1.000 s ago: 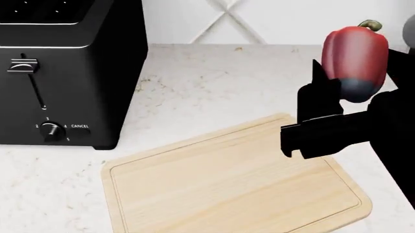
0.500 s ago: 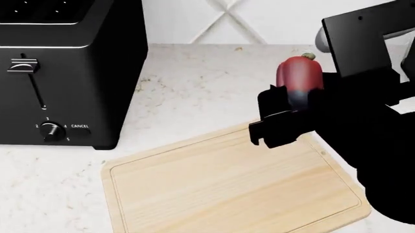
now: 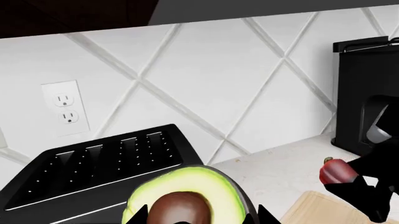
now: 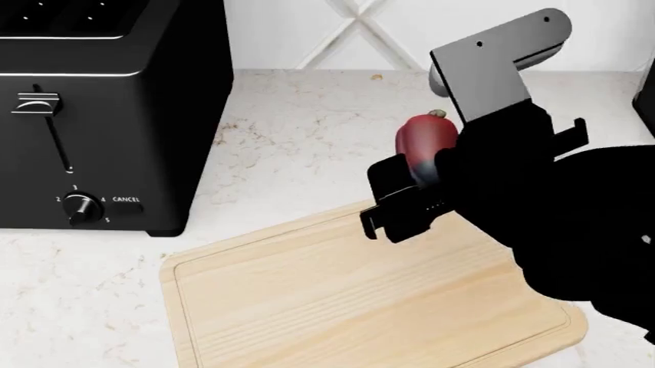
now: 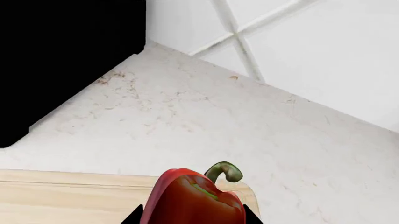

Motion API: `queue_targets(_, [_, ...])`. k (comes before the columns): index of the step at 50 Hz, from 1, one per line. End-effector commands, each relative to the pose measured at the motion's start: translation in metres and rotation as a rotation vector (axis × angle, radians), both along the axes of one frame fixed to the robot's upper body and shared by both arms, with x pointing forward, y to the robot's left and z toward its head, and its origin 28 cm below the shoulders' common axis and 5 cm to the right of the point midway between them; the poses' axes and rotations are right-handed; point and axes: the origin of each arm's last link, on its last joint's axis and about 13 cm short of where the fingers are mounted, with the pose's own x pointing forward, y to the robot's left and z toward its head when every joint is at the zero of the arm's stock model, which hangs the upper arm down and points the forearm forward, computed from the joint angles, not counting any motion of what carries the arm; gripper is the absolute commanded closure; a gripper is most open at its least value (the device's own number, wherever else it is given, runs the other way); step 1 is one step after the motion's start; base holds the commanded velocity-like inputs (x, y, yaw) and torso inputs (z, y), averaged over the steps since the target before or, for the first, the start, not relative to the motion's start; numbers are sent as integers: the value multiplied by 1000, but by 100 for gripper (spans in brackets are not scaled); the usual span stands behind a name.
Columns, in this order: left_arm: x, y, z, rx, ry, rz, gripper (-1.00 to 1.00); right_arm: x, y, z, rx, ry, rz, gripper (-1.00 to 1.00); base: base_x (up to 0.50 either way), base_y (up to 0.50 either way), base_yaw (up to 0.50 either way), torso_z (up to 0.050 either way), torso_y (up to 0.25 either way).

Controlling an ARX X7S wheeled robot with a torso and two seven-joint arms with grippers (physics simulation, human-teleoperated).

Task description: Place the avocado, onion, tomato and bell pepper on the cutting board.

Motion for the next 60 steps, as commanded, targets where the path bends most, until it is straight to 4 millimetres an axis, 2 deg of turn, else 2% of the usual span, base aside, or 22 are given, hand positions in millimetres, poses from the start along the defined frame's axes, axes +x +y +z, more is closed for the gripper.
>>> queue_targets(1, [-2, -1, 4, -24, -56, -21, 100, 11, 15, 4, 2, -29, 81, 100, 0, 0, 0, 0, 0])
queue_targets(15, [-2, -1, 4, -25, -56, -22, 100, 23, 16, -6, -31, -19, 56, 100, 0, 0, 0, 0, 0])
queue_targets(16, [-1, 0, 3, -30, -56, -20, 100, 35, 17, -22, -44, 10, 33, 100, 0, 0, 0, 0, 0])
queue_targets(17, [-1, 0, 2, -30, -56, -20, 100, 36, 17, -22, -45, 11, 31, 100, 0, 0, 0, 0, 0])
queue_targets(28, [-2, 0, 3, -29, -60, -17, 100, 36, 15, -30, -40, 28, 23, 100, 0, 0, 0, 0, 0])
queue_targets(43, [-4, 1, 3, -32, -62, -14, 100, 36, 14, -31, -41, 22, 3, 100, 0, 0, 0, 0, 1])
queue_targets(44, [-3, 1, 4, -32, -62, -13, 100, 35, 13, -29, -43, 18, 3, -100, 0, 0, 0, 0, 0])
queue_targets(54, [-3, 1, 5, -28, -62, -16, 100, 22, 9, -12, -51, -28, 3, -100, 0, 0, 0, 1, 0])
queue_targets(60, [0, -2, 2, -18, -48, -26, 100, 5, 8, 9, -41, -103, 11, -100, 0, 0, 0, 0, 0])
